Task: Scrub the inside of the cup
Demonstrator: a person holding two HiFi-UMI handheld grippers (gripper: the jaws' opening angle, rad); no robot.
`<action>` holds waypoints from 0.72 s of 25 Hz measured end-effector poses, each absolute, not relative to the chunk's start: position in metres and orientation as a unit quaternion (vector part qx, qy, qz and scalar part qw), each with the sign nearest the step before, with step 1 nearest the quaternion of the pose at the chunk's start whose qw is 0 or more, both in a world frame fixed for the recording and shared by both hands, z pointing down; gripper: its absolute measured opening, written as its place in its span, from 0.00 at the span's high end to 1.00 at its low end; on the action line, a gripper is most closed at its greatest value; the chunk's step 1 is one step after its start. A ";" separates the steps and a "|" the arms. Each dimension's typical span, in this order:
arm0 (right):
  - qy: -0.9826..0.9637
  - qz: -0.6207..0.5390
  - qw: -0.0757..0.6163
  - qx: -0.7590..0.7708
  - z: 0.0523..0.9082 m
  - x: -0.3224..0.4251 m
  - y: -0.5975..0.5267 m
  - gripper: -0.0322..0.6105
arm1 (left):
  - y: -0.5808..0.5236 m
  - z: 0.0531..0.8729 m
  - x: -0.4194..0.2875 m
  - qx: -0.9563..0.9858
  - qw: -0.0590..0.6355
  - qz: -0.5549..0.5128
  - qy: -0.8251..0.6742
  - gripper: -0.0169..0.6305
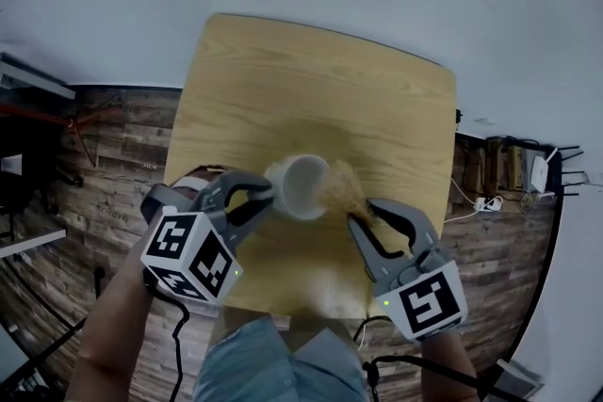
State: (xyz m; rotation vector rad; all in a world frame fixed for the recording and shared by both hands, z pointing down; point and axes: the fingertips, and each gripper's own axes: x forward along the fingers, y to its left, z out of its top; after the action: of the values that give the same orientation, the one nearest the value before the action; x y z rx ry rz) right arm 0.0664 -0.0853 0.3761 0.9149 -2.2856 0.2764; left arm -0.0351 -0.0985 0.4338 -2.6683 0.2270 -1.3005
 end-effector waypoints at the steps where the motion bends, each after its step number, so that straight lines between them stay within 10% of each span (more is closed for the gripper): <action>1: -0.873 0.100 0.334 0.340 0.377 0.066 -0.084 0.82 | -0.099 0.433 -0.034 -0.891 0.085 -0.440 0.071 0.83; 18: -0.844 -0.118 0.512 0.108 0.410 0.044 -0.092 0.83 | -0.099 0.426 -0.019 -0.877 0.108 -0.467 0.036 0.83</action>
State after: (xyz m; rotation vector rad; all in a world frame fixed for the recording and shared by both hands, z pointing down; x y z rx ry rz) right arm 0.0441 -0.0919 0.4103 0.2601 -2.0292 -0.2850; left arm -0.0188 -0.0992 0.4261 -2.5800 0.1048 -1.3729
